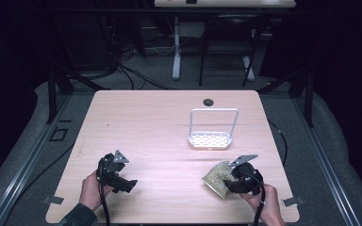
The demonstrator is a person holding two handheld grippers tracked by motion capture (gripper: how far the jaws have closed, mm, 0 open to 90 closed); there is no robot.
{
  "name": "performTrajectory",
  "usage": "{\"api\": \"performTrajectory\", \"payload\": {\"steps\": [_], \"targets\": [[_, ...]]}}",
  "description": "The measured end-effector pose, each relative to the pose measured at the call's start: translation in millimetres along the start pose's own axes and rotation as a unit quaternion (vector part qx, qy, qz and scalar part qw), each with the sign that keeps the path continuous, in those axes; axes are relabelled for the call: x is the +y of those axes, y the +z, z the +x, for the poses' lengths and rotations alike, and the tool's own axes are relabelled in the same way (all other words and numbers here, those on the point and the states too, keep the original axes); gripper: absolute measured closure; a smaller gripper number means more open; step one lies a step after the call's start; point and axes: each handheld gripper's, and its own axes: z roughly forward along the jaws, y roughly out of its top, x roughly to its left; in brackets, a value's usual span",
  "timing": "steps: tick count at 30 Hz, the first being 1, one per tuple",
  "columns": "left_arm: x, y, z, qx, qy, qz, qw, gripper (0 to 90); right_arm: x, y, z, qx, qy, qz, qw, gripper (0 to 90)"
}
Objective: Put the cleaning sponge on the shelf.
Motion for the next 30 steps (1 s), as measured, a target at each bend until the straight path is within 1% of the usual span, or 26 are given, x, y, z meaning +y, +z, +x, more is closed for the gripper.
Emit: {"api": "performTrajectory", "payload": {"steps": [6, 10, 11, 13, 15, 17, 19, 30], "targets": [[0.3, 0.7, -0.2, 0.002, 0.002, 0.001, 1.0, 0.8, 4.9, -4.9, -1.3, -0.002, 0.013, -0.018, 0.9998, 52.8], [0.3, 0.8, -0.1, 0.003, 0.001, 0.002, 1.0, 0.8, 7.6, -6.7, -2.2, -0.006, 0.013, -0.025, 0.9996, 52.8], [0.3, 1.1, -0.3, 0.003, 0.0, 0.002, 1.0, 0.8, 10.3, -8.2, -2.9, -0.007, 0.021, -0.031, 0.9993, 52.9], [0.5, 1.1, -0.6, 0.002, 0.001, 0.003, 1.0, 0.8, 11.0, -8.9, -2.9, -0.007, 0.025, -0.034, 0.9991, 52.9], [0.7, 0.8, -0.7, 0.002, 0.002, 0.003, 1.0, 0.8, 13.3, -10.6, -2.8, -0.012, 0.025, -0.04, 0.9988, 52.8], [0.8, 0.9, -0.8, 0.002, 0.002, 0.003, 1.0, 0.8, 13.7, -10.4, -2.9, -0.012, 0.027, -0.044, 0.9986, 52.9], [0.9, 0.9, -0.8, 0.002, 0.003, 0.003, 1.0, 0.8, 15.0, -11.0, -3.4, -0.013, 0.025, -0.045, 0.9986, 52.8], [0.2, 0.1, -0.6, 0.004, 0.0, 0.001, 1.0, 0.8, 24.7, -11.1, -6.2, -0.023, 0.031, -0.061, 0.9974, 52.8]]}}
